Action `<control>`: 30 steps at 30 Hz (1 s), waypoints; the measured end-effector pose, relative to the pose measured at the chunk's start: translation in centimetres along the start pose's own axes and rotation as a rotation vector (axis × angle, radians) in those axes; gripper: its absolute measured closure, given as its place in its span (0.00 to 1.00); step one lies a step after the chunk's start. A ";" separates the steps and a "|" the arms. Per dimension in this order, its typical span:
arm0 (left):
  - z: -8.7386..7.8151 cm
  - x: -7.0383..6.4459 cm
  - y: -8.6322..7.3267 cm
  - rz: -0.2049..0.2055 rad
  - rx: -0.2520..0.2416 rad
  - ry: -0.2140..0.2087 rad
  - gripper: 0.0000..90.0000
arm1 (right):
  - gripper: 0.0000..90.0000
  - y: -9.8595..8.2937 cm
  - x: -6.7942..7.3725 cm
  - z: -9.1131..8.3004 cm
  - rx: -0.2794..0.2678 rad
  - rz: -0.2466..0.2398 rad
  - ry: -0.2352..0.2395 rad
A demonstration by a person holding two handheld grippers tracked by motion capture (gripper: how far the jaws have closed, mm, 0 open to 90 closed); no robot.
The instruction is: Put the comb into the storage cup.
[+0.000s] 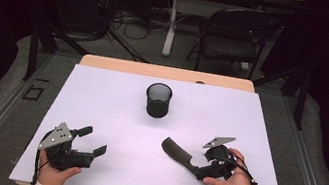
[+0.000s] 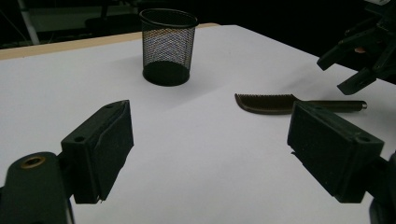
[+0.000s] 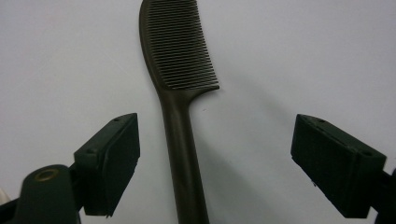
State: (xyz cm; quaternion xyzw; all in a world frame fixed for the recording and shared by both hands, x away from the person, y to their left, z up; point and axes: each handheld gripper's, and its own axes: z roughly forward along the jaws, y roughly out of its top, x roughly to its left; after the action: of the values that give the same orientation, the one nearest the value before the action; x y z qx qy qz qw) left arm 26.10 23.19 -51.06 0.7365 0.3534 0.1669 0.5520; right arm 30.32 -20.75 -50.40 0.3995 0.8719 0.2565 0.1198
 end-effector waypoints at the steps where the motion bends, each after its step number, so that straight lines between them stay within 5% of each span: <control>1: 0.0 0.0 0.0 0.001 0.000 0.000 0.16 | 0.17 0.1 0.0 0.1 0.003 -0.003 0.000; 14: 0.0 0.0 0.0 -0.002 -0.001 -0.002 0.16 | 0.20 1.4 0.5 0.5 0.079 -0.087 0.008; 30: 0.0 0.0 0.0 -0.005 0.001 -0.003 0.16 | 0.41 1.8 1.2 2.4 0.219 -0.129 0.051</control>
State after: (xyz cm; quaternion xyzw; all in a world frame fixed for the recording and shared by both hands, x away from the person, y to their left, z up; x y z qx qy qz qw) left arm 26.06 23.17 -51.08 0.7360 0.3547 0.1644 0.5527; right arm 31.71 -18.00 -51.43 0.3467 0.9213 0.1618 0.0694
